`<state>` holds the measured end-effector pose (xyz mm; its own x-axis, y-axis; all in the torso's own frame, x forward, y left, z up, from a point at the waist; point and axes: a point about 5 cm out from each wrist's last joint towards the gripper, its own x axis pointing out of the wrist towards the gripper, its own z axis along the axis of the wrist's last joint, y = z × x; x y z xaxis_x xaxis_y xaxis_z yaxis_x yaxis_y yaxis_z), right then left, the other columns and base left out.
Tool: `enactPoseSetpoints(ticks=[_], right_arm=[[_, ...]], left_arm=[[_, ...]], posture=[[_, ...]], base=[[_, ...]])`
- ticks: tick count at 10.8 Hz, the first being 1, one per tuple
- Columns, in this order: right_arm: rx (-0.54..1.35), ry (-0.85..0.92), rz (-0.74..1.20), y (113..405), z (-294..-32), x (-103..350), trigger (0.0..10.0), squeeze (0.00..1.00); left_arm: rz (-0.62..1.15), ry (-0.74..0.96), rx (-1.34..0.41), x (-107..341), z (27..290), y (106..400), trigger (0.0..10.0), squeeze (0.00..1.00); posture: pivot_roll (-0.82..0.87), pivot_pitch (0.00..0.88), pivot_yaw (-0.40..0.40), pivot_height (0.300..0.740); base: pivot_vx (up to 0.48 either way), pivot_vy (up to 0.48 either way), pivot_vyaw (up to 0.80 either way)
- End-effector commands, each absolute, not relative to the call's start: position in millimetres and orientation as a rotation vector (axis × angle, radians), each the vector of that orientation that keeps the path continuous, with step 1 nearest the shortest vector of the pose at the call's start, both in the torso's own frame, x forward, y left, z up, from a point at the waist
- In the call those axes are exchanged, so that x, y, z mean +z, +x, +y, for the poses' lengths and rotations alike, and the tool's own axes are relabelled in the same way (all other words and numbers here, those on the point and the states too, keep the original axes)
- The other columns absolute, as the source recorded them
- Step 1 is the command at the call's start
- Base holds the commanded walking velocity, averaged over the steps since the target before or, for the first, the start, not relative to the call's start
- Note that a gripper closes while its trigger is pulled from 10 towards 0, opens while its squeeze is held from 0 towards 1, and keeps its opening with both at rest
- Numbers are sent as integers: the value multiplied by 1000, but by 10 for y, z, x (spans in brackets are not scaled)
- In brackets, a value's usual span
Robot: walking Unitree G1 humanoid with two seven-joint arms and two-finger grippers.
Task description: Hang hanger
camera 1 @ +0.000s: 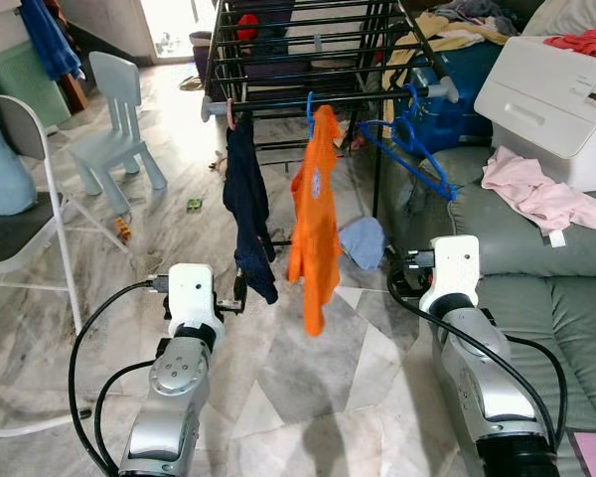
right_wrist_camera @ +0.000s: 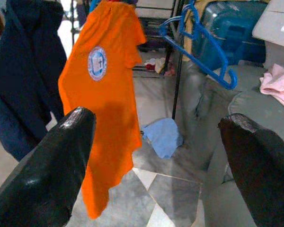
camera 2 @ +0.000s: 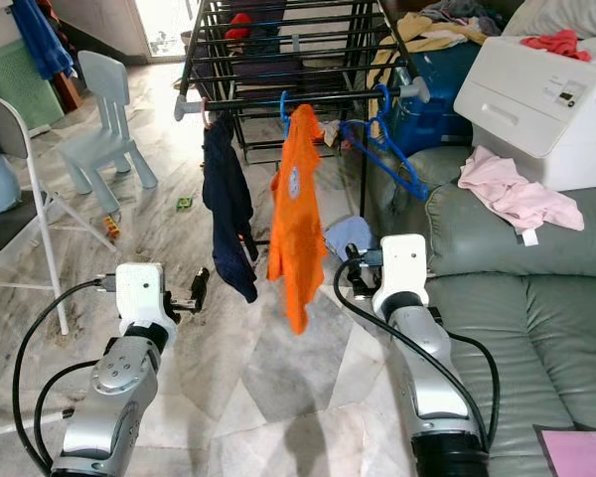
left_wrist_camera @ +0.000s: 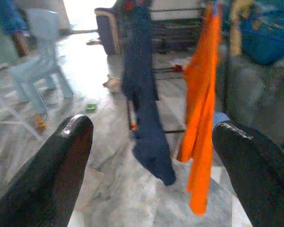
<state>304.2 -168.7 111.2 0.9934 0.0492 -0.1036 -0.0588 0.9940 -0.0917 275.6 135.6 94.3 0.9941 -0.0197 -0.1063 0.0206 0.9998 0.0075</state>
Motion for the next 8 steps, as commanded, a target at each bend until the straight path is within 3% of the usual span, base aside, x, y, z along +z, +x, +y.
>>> enactPoseSetpoints(ticks=[1,4,8], right_arm=[[83,-95,89,3072,-1609,1136,10000,0],[87,-90,85,3093,-1600,1145,10000,0],[81,-75,95,3083,-1606,1115,10000,0]], left_arm=[[125,18,18,893,1443,2741,10000,0],[124,24,21,889,1442,2748,10000,0],[130,20,22,871,1444,2741,10000,0]], posture=[[-59,0,40,740],[-58,0,36,740],[-62,0,40,740]], base=[[0,0,800],[0,0,800],[0,0,0]])
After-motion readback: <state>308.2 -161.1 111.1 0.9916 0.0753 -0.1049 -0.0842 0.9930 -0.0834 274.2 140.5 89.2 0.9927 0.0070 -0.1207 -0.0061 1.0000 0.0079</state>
